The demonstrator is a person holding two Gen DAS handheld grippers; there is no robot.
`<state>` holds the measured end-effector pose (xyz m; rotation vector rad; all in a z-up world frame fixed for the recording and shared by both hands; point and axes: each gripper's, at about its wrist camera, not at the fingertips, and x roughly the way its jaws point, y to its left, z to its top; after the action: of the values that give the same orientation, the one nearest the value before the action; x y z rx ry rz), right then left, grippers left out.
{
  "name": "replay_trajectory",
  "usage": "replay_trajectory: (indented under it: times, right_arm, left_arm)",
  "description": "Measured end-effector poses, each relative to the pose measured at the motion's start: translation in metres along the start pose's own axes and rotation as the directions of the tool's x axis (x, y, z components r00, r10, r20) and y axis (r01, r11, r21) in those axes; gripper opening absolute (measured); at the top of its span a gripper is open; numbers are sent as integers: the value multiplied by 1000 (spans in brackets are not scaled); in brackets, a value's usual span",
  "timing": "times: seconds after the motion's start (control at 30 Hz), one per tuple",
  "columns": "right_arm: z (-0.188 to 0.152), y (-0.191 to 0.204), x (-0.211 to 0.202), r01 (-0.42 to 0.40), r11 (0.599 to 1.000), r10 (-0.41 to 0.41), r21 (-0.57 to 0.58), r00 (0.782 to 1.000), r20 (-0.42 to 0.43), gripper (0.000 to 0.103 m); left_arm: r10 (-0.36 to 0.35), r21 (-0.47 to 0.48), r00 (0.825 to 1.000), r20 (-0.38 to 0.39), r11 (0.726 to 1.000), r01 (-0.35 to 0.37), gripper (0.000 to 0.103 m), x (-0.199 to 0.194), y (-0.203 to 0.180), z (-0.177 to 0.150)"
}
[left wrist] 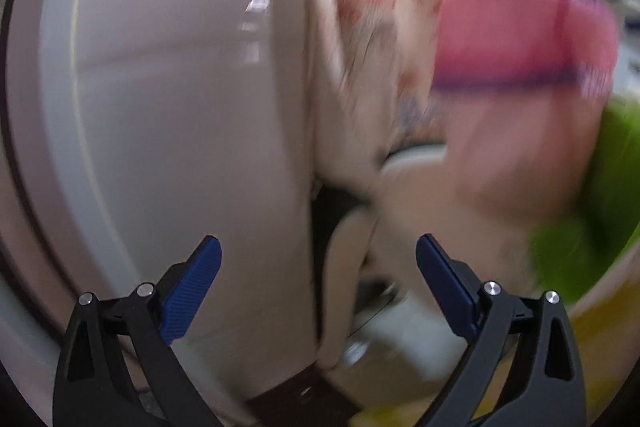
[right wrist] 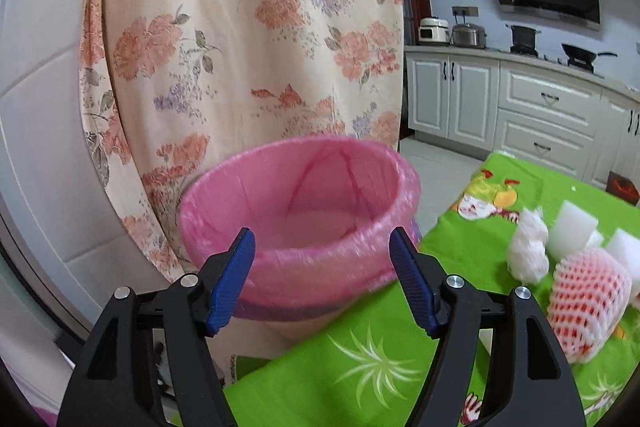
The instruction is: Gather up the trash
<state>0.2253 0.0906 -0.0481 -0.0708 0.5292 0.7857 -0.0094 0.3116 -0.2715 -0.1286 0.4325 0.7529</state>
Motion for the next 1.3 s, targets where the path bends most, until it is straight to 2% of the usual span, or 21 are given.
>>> replay_trajectory:
  times: [0.1,0.2,0.37,0.57,0.67,0.8,0.97,1.07,1.17,1.3]
  right_arm:
    - [-9,-5,9,5,1000,-5,8,1000,-30,67]
    - [-17,-4,15,-14,1000,14,3,998,-63,67]
    - [-29,-6,19,-5,999,1,-32,992,-122,67]
    - [-37,-9,17,47,998,-53,-40,985,-164,67]
    - [-38,-7,20,73,996,-82,-53,980,-179,67]
    - [-39,-8,22,124,990,-133,-61,972,-196,67]
    - [-43,0,25,186,977,-204,-101,955,-214,67]
    - [-46,5,26,212,972,-231,-104,945,-233,67]
    - [-50,14,24,242,960,-271,-143,932,-243,67]
    - [-50,24,23,261,952,-294,-163,925,-239,67]
  left_arm:
    - [49,22,998,-42,999,-49,95,13,3,-37]
    - [64,59,995,-75,996,-60,95,23,-2,-76]
    - [42,145,991,-131,989,-22,95,36,-16,-133]
    - [6,236,988,-153,971,31,92,45,-29,-192]
    - [-16,292,975,-220,953,82,88,53,-32,-232]
    - [6,334,959,-284,938,93,86,65,-30,-274]
    - [-24,393,956,-293,908,143,82,77,-32,-317]
    - [-43,394,935,-352,900,189,82,92,-31,-339]
    - [-85,405,923,-375,881,246,79,100,-28,-358]
    - [-132,377,896,-425,874,308,77,106,-25,-378]
